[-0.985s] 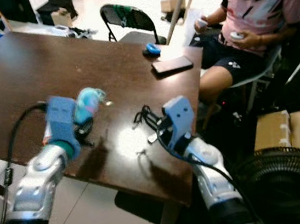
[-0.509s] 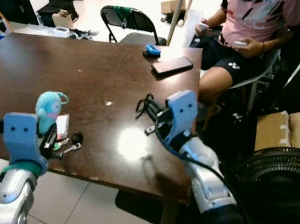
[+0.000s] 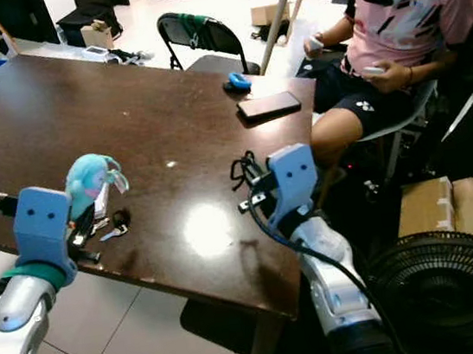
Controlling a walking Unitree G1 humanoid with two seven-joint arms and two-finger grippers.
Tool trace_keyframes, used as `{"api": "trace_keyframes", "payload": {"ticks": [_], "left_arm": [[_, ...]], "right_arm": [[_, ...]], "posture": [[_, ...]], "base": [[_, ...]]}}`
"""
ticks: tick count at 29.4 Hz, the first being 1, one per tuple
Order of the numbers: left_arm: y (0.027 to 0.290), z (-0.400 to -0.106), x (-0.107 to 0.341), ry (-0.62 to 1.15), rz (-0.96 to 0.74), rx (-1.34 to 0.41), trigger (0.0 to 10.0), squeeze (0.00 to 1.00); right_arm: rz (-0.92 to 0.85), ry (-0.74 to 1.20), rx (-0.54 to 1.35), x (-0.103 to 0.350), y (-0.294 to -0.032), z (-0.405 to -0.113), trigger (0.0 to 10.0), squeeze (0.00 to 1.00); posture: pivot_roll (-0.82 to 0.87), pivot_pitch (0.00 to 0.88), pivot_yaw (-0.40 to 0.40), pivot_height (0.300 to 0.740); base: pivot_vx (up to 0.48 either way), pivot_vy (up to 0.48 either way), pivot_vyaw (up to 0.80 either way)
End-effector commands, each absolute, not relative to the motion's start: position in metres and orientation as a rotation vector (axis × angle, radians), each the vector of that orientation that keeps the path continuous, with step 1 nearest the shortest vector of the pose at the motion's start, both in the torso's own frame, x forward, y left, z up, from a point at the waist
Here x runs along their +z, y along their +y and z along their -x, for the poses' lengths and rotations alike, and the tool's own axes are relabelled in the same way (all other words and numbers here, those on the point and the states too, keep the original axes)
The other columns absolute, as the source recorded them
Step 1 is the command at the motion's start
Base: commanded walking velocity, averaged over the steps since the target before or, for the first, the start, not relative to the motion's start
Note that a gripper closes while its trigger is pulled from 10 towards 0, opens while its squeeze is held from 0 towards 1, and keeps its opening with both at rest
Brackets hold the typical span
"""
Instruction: Hang keys on a hook
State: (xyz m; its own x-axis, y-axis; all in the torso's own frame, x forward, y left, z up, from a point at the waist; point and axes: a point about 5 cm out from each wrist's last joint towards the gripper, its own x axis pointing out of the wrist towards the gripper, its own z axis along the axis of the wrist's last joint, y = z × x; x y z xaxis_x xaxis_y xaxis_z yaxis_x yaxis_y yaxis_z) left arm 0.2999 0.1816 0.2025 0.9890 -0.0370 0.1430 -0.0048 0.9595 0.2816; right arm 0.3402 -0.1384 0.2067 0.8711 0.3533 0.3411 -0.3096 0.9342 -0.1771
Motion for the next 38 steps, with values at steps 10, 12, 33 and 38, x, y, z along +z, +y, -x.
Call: {"api": "trace_keyframes", "payload": {"ticks": [10, 12, 33, 38], "left_arm": [[0.1854, -0.3013, 0.2062, -0.169, -0.301, 0.01, 10.0, 0.0], [0.1855, -0.3013, 0.2063, -0.167, -0.301, 0.014, 10.0, 0.0], [0.185, -0.3051, 0.209, -0.176, -0.316, 0.03, 10.0, 0.0], [0.1853, -0.3053, 0.2091, -0.177, -0.317, 0.032, 10.0, 0.0]], "right_arm": [[0.134, -0.407, 0.342, 0.211, -0.1353, -0.3427, 10.0, 0.0], [0.134, -0.409, 0.334, 0.2118, -0.1369, -0.3433, 10.0, 0.0], [0.097, -0.41, 0.337, 0.2116, -0.1365, -0.3456, 10.0, 0.0], [0.118, -0.419, 0.328, 0.2127, -0.137, -0.3462, 10.0, 0.0]], "posture": [[0.09, 0.103, 0.062, 0.74], [0.08, 0.102, 0.061, 0.74], [0.08, 0.1, 0.063, 0.74], [0.08, 0.096, 0.062, 0.74]], "base": [[-0.183, 0.0, 0.52], [-0.259, 0.0, 0.0], [-0.115, 0.0, 0.0], [-0.455, 0.0, 0.0]]}}
